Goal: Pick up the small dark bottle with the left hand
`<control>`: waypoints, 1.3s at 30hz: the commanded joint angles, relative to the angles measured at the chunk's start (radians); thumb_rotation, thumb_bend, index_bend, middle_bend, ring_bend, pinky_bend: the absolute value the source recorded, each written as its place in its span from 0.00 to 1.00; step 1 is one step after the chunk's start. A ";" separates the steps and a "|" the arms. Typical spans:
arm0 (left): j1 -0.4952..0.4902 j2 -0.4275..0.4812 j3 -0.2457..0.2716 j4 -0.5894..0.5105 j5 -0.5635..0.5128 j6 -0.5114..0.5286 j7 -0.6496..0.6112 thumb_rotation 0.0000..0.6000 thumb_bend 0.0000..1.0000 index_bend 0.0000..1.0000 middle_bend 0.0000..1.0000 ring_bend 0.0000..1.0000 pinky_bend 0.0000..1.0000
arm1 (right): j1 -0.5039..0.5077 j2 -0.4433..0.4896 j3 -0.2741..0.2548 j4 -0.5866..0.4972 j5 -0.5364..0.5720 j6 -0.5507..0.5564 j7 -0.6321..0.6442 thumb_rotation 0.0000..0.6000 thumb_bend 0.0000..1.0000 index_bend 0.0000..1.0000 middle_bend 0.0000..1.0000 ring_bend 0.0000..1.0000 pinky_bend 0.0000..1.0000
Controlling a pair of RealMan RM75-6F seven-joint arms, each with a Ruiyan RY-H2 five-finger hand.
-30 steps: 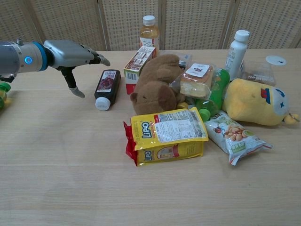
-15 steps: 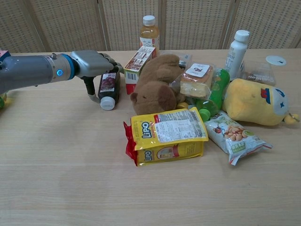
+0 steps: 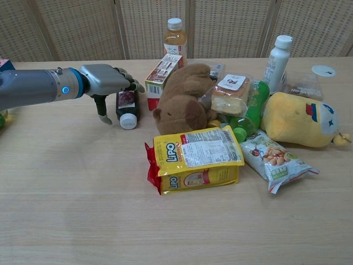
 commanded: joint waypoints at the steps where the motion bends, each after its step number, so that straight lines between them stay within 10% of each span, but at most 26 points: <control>1: 0.005 0.002 0.000 0.000 -0.001 0.000 -0.003 0.96 0.16 0.26 0.29 0.26 0.14 | 0.000 0.000 0.001 -0.001 0.000 -0.001 -0.001 0.69 0.00 0.00 0.03 0.02 0.00; 8: 0.009 -0.007 -0.004 0.005 -0.005 -0.015 -0.003 1.00 0.17 0.32 0.35 0.37 0.26 | -0.002 0.002 0.001 -0.008 0.001 0.000 -0.007 0.68 0.00 0.00 0.03 0.02 0.00; 14: 0.004 -0.013 -0.012 0.013 -0.005 -0.019 -0.003 1.00 0.17 0.27 0.26 0.22 0.01 | -0.003 0.003 0.003 -0.013 0.003 -0.001 -0.007 0.69 0.00 0.00 0.03 0.02 0.00; 23: 0.000 -0.035 -0.008 0.037 0.001 -0.036 -0.007 1.00 0.17 0.28 0.23 0.16 0.00 | -0.006 0.006 0.003 -0.013 0.005 -0.002 -0.005 0.68 0.00 0.00 0.03 0.03 0.00; 31: 0.012 -0.043 -0.017 0.054 0.016 0.039 -0.031 1.00 0.17 0.64 0.64 0.68 0.58 | -0.008 0.005 0.003 -0.011 -0.001 0.001 0.001 0.68 0.00 0.00 0.04 0.03 0.00; 39: 0.026 -0.031 -0.044 0.054 0.013 0.119 -0.089 1.00 0.17 0.78 0.77 0.80 0.72 | -0.003 0.002 0.005 -0.009 -0.002 -0.005 -0.002 0.69 0.00 0.00 0.04 0.03 0.00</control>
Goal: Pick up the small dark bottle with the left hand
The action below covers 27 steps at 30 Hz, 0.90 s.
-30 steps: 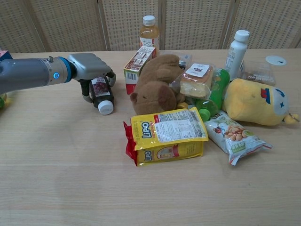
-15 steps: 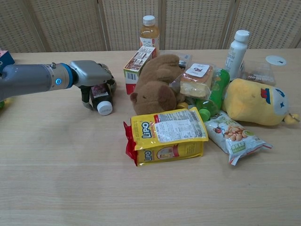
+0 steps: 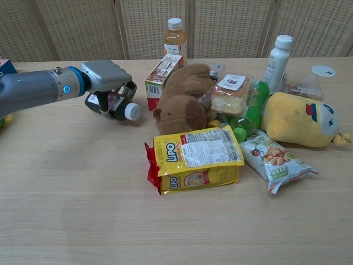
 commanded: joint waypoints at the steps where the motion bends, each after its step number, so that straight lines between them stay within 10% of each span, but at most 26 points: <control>1: 0.007 0.021 -0.022 -0.016 -0.007 0.039 -0.033 1.00 0.17 0.78 0.77 0.80 0.72 | 0.003 -0.002 0.001 0.001 0.000 -0.005 -0.001 0.69 0.00 0.00 0.04 0.03 0.00; 27: 0.153 0.727 -0.306 -0.935 -0.280 0.310 0.126 1.00 0.13 0.78 0.78 0.82 0.74 | 0.080 -0.117 -0.005 0.110 -0.023 -0.100 0.058 0.69 0.00 0.00 0.04 0.03 0.00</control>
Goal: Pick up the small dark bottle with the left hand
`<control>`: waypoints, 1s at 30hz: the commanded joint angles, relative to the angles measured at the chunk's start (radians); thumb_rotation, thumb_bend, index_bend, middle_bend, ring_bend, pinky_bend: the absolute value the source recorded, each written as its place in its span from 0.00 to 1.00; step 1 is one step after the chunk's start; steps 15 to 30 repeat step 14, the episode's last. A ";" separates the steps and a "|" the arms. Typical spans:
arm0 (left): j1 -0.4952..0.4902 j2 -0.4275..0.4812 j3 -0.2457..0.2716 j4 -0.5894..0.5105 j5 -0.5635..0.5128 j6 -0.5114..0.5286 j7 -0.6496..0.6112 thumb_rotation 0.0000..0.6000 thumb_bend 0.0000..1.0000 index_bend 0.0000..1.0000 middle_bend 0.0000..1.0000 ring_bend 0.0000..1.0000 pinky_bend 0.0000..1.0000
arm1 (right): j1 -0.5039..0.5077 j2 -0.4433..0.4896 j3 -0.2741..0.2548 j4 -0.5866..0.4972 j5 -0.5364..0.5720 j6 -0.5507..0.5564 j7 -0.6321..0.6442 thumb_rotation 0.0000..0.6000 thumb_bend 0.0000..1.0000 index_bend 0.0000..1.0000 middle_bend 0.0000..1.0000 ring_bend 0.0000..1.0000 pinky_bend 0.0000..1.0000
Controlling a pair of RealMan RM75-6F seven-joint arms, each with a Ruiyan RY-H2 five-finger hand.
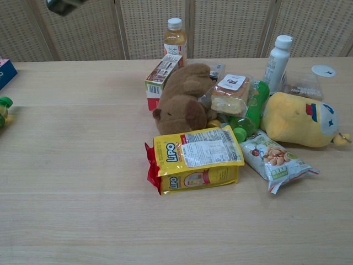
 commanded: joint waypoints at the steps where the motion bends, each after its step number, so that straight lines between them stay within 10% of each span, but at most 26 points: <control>1: 0.027 0.084 -0.059 -0.096 -0.060 0.034 0.020 1.00 0.13 0.78 0.78 0.82 0.74 | -0.001 -0.007 -0.005 0.008 -0.004 0.001 0.008 0.69 0.00 0.00 0.04 0.03 0.00; 30: 0.025 0.154 -0.112 -0.215 -0.129 0.048 0.028 1.00 0.11 0.78 0.79 0.82 0.74 | -0.020 -0.019 -0.020 0.037 -0.011 0.014 0.050 0.68 0.00 0.00 0.04 0.04 0.00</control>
